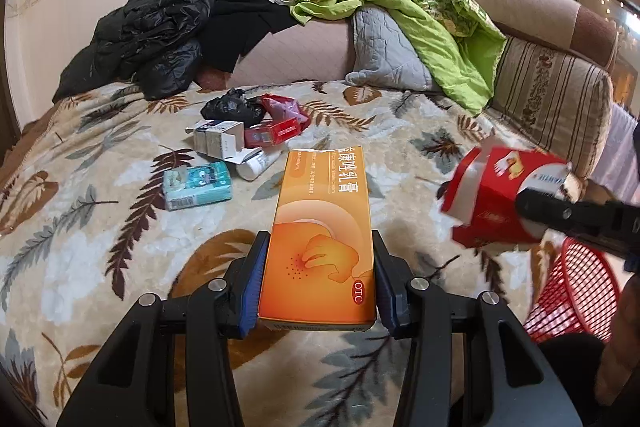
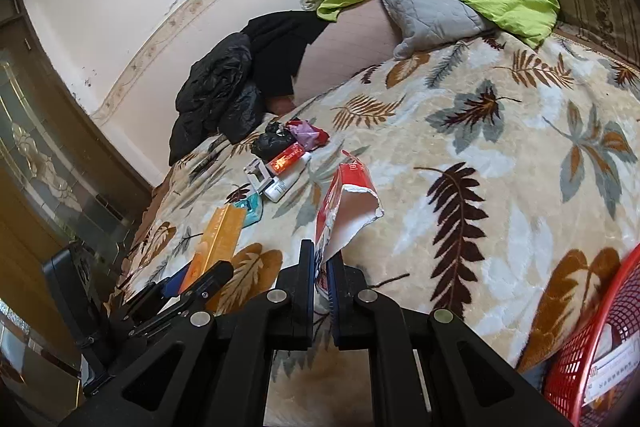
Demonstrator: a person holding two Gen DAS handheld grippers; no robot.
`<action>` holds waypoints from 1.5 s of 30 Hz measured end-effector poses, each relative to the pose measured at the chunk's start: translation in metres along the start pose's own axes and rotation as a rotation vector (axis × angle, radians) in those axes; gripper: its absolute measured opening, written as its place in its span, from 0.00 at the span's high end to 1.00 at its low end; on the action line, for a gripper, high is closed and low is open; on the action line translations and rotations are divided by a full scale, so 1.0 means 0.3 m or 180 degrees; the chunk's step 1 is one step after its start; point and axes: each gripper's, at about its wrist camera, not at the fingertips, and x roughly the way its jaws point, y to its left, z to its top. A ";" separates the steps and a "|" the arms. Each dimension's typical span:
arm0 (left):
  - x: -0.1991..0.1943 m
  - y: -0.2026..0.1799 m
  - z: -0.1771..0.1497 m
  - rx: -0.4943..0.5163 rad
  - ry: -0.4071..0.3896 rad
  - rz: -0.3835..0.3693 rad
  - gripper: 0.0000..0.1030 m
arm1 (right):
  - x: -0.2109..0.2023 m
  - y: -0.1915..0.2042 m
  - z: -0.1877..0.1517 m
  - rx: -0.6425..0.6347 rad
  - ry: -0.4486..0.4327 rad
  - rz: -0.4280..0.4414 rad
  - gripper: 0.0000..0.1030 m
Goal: Collect trash
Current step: 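Carry the orange box and red box with both tools over the red basket, then open both tools to drop the orange box and red box into the basket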
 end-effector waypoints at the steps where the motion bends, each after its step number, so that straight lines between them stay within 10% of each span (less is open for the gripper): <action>1: -0.005 -0.011 0.006 0.0000 -0.0008 -0.0037 0.56 | -0.007 -0.002 0.003 -0.0003 -0.0008 -0.0009 0.94; 17: -0.096 -0.513 0.104 0.0712 -0.0048 -0.1054 0.56 | -0.510 -0.275 0.007 0.0167 -0.0619 -0.0531 0.94; 29: 0.023 -0.952 -0.007 0.0915 0.0927 -0.1940 0.55 | -0.728 -0.571 -0.139 0.0628 -0.0512 -0.1059 0.92; 34: 0.073 -1.005 -0.052 0.0873 0.1209 -0.1982 0.50 | -0.730 -0.630 -0.155 0.0791 -0.0388 -0.1219 0.88; 45: 0.011 -0.803 0.037 0.0718 0.0819 -0.1654 0.45 | -0.685 -0.538 -0.095 0.0642 -0.0389 -0.1022 0.69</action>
